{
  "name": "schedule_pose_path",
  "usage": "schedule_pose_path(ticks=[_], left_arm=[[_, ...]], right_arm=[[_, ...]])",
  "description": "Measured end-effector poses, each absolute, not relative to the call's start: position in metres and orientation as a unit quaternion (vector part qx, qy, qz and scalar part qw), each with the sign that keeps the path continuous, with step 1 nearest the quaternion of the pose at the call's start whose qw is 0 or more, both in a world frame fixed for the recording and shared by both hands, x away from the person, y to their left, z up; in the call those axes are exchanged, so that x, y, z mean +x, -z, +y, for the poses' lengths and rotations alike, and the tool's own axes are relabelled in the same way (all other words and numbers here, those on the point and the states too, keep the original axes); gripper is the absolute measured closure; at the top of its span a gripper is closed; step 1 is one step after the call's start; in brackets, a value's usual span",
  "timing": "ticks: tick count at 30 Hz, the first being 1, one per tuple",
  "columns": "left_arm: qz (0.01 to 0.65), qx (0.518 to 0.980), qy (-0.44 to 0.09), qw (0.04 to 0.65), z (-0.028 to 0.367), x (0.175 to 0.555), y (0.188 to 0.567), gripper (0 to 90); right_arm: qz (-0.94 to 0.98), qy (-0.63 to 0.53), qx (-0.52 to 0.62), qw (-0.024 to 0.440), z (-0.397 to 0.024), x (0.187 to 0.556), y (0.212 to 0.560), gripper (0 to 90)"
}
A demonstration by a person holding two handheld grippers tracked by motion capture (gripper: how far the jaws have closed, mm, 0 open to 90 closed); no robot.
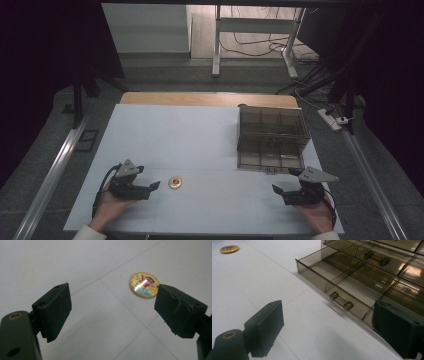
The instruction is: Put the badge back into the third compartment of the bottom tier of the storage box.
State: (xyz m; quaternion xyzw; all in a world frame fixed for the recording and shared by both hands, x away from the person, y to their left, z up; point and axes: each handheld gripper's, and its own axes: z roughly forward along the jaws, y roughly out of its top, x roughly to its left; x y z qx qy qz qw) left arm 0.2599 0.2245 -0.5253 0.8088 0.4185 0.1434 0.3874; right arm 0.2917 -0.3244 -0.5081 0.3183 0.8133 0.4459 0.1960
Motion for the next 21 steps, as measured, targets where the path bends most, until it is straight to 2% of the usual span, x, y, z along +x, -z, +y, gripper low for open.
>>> schedule_pose_path(ticks=[21], left_arm=[[0.415, 0.807, -0.145, 0.394, 0.2298, 0.2586, 0.5277, 14.7]], right_arm=[[0.813, -0.441, 0.321, 0.204, -0.32, 0.2968, 0.5082, 10.7]])
